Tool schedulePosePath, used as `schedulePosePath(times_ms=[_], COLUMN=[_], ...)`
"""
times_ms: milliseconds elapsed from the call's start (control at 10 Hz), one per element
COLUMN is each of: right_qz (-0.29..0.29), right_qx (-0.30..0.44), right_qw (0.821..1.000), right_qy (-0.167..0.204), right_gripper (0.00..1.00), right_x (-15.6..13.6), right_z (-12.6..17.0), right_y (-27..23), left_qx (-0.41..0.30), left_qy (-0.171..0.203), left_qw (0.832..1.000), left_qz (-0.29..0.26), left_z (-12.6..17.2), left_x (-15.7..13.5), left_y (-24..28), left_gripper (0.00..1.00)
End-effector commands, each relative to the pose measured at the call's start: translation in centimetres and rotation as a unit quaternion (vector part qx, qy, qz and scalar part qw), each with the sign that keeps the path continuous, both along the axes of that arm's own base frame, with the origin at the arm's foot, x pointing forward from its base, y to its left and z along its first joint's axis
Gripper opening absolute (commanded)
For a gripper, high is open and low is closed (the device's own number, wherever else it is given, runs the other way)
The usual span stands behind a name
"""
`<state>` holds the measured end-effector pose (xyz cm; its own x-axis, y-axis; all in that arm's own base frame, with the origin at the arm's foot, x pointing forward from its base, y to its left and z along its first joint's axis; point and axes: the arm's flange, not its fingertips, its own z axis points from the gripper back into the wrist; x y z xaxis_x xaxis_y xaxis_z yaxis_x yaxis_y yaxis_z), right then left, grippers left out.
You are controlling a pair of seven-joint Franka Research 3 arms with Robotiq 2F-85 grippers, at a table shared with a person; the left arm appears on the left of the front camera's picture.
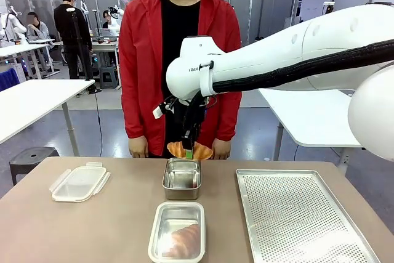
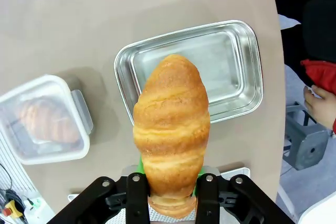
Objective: Place the bread into the airtight container.
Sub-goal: Pick up a Butter Roll and place it into an empty Airtight Container.
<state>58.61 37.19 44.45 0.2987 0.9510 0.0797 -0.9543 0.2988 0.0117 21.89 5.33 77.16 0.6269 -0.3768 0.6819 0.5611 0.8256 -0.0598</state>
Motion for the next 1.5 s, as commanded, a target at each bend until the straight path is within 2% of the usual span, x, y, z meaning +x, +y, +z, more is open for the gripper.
schedulePosePath(times_ms=[0, 200, 400, 500, 700, 800, 1100, 1200, 1300, 1400], right_qz=[-0.109, -0.222, -0.350, -0.391, -0.450, -0.460, -0.466, -0.473, -0.475, -0.476], right_qx=[0.022, 0.032, 0.054, 0.053, 0.063, 0.058, 0.049, 0.049, 0.045, 0.046], right_qw=[0.994, 0.975, 0.935, 0.918, 0.890, 0.886, 0.883, 0.880, 0.879, 0.878], right_qy=[-0.009, -0.007, 0.028, 0.030, 0.036, 0.025, 0.022, 0.022, 0.018, 0.017], right_gripper=[0.31, 0.31, 0.31, 0.31, 0.31, 0.31, 0.31, 0.52, 0.61, 0.82], right_x=[0.1, -0.2, -0.1, 0.0, 0.5, 0.6, 1.1, 1.1, 1.1, 0.9], right_z=[-0.6, -1.1, -2.5, -3.5, -6.0, -7.1, -10.6, -10.8, -10.8, -10.7], right_y=[0.1, 0.2, 0.8, 1.0, 2.1, 2.5, 3.3, 3.1, 2.9, 2.7], left_qx=[0.007, 0.007, 0.007, 0.007, 0.007, 0.007, 0.007, 0.007, 0.007, 0.007], left_qy=[-0.001, -0.001, -0.001, -0.001, -0.001, -0.001, -0.001, -0.001, -0.001, -0.001], left_qw=[1.000, 1.000, 1.000, 1.000, 1.000, 1.000, 1.000, 1.000, 1.000, 1.000], left_qz=[-0.005, -0.005, -0.005, -0.005, -0.005, -0.005, -0.005, -0.005, -0.005, -0.005], left_z=[0.2, 0.2, 0.2, 0.2, 0.2, 0.2, 0.2, 0.2, 0.2, 0.2], left_x=[0.0, 0.0, 0.0, 0.0, 0.0, 0.0, 0.0, 0.0, 0.0, 0.0], left_y=[0.1, 0.1, 0.1, 0.1, 0.1, 0.1, 0.1, 0.1, 0.1, 0.1], left_gripper=[1.00, 1.00, 1.00, 1.00, 1.00, 1.00, 1.00, 1.00, 1.00, 1.00])
